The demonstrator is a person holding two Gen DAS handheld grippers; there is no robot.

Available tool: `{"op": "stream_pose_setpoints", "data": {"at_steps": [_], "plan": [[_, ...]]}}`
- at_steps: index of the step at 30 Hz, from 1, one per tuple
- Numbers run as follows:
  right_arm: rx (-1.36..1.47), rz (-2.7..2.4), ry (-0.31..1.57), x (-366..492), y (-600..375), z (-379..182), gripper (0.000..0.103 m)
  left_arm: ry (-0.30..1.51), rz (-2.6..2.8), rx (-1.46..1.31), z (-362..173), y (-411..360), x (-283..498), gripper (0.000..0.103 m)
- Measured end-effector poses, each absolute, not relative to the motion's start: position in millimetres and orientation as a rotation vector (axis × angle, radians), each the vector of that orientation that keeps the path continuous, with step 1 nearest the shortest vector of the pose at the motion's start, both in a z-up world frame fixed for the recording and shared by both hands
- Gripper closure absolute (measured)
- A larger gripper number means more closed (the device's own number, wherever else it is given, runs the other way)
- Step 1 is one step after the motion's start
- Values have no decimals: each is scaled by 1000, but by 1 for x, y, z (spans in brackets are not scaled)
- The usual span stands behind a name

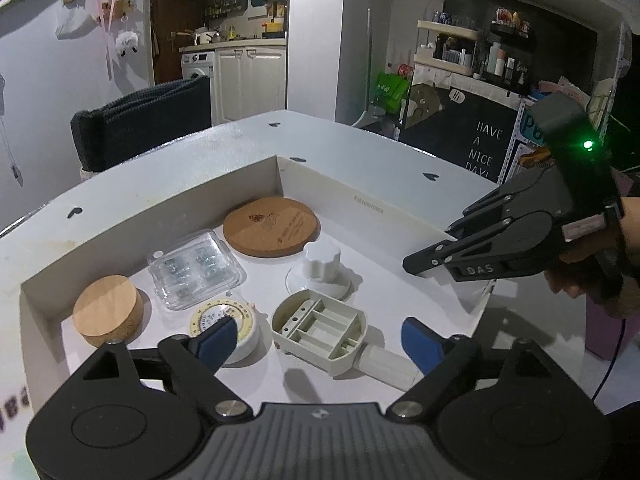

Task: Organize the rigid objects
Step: 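Carry the beige organizer into the tray and open the left gripper, then move the left tool back over the mint-green round case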

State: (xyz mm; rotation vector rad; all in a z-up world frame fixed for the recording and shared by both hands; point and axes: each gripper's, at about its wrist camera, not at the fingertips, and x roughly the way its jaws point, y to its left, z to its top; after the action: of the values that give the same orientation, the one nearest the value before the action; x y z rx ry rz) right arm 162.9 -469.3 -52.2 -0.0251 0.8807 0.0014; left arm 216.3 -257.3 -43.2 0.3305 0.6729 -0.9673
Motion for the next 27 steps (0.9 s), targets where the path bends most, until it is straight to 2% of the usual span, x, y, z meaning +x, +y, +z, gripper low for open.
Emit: {"op": "stream_pose_setpoints", "data": {"at_steps": [12,27], "plan": [[-49,-4,886,164,-466,-52,96,550,-982,303,-12,-226,189,0],[-77,-28,879,163,-460,-53,94,385,-863,280,22,-141,168,0]]}}
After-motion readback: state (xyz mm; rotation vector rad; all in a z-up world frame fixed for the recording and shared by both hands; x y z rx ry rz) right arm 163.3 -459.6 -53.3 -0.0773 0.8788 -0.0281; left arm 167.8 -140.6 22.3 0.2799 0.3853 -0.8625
